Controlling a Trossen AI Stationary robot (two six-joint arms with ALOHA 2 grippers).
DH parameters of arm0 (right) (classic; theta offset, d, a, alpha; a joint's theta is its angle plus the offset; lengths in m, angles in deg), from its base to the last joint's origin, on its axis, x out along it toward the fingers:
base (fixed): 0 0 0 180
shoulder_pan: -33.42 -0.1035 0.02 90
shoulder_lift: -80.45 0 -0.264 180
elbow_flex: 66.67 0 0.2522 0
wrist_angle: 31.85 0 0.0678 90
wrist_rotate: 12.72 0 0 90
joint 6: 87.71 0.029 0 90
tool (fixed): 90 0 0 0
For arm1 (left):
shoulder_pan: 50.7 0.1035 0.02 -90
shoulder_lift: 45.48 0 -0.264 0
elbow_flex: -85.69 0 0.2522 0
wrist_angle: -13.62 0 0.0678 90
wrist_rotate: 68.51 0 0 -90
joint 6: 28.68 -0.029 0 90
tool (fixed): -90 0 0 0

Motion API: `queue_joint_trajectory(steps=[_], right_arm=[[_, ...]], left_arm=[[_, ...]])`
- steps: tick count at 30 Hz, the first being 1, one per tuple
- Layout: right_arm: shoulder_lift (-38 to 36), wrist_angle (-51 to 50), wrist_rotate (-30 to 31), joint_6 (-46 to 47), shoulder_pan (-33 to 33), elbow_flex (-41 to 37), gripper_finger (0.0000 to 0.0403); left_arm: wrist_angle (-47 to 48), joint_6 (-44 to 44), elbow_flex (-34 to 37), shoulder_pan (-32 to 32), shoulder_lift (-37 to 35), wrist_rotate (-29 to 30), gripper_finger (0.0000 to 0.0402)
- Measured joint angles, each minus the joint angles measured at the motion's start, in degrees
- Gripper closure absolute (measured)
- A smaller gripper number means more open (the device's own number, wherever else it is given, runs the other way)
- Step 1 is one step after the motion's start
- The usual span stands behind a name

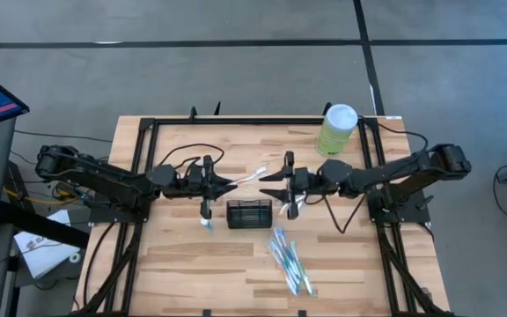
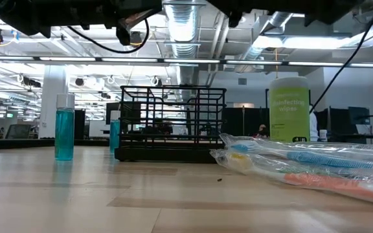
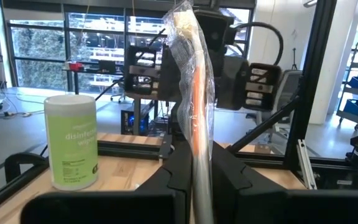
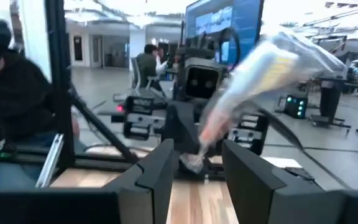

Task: Pick & Place toothbrushing station
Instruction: Put the orange toothbrush into the mesh

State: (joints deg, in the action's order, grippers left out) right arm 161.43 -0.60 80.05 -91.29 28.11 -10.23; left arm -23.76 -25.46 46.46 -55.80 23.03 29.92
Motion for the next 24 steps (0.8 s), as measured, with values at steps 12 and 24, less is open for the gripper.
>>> queue_joint_trajectory(steps=[12, 24], right_arm=[[6.6, 11.4, -4.5, 3.0, 2.4, 0.1, 0.0275], [11.3, 17.8, -6.2, 3.7, 3.9, 2.1, 0.0275]], left_arm=[[-0.9, -1.5, 0.0, -0.3, 0.6, -0.1, 0.0383], [-1.0, -1.4, 0.0, -0.3, 1.0, -0.2, 0.0381]])
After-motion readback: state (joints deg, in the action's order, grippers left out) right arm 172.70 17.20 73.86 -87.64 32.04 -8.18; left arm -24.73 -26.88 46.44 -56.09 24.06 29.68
